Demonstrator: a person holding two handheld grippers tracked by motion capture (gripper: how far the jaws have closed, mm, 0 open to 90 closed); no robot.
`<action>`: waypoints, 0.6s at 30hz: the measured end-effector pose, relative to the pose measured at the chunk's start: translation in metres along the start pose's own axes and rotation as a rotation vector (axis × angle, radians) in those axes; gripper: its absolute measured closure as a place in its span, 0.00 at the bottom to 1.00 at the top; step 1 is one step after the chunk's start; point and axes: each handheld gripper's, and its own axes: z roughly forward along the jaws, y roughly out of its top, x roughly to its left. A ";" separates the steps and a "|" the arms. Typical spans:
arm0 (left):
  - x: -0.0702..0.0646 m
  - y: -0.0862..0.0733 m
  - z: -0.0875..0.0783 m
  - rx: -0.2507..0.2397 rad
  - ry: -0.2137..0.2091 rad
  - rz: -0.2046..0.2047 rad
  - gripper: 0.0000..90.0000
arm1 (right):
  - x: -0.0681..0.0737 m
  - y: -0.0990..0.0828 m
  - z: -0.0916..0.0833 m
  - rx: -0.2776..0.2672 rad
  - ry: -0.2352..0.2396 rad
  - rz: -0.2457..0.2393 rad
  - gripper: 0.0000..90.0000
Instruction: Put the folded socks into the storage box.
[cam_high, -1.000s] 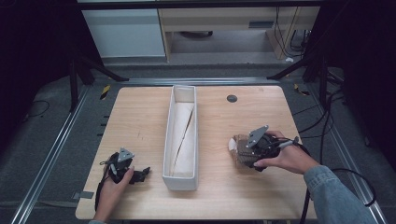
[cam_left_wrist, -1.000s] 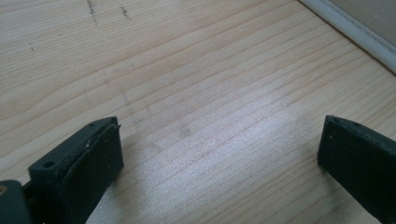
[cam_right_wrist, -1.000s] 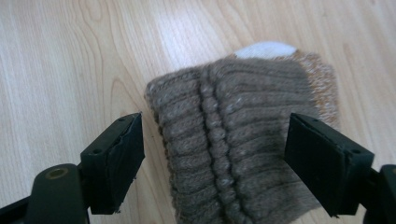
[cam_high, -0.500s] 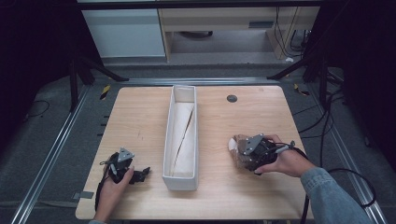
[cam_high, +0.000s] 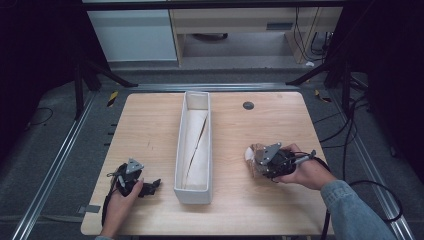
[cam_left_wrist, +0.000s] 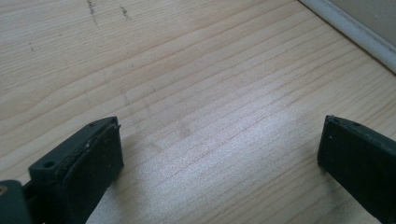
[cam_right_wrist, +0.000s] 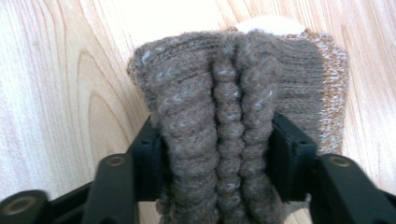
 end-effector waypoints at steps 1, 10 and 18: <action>0.000 0.000 0.000 0.000 0.000 0.000 0.00 | -0.001 0.000 0.000 -0.007 0.001 0.009 0.56; 0.000 0.000 0.000 0.000 0.000 0.000 0.00 | -0.012 0.003 -0.014 -0.043 0.038 0.098 0.66; 0.000 0.000 0.000 0.000 0.000 0.000 0.00 | -0.016 0.008 -0.025 -0.070 0.050 0.131 0.68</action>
